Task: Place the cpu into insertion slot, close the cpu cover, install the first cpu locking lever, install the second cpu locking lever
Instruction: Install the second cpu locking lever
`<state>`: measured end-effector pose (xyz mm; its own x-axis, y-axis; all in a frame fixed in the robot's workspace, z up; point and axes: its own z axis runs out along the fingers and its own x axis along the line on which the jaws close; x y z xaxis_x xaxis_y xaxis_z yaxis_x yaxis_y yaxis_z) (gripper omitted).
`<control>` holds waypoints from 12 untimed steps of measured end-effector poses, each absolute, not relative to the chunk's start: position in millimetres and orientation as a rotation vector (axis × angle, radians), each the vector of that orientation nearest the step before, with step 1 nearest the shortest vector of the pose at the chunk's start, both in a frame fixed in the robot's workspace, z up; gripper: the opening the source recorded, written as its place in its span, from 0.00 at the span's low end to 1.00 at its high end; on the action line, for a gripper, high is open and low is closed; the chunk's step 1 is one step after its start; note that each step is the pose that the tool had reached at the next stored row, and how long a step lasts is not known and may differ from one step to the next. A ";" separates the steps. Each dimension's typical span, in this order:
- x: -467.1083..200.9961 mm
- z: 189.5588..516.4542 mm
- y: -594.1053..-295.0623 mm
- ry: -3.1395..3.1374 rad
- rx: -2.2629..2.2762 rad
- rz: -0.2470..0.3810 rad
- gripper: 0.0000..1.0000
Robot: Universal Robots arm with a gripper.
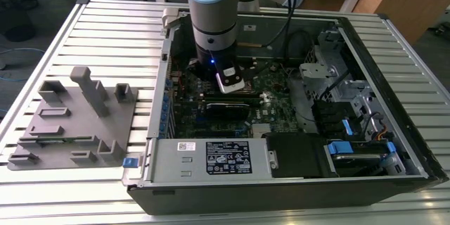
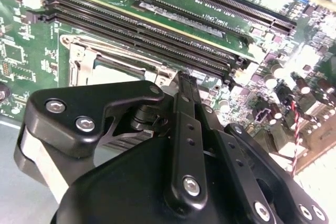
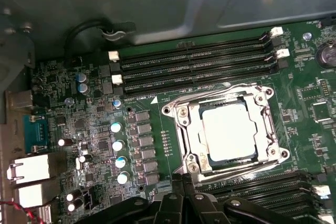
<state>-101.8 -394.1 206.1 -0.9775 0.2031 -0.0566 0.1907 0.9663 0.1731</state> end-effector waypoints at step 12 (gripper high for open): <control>-101.7 224.7 -394.1 3.042 0.304 0.237 0.11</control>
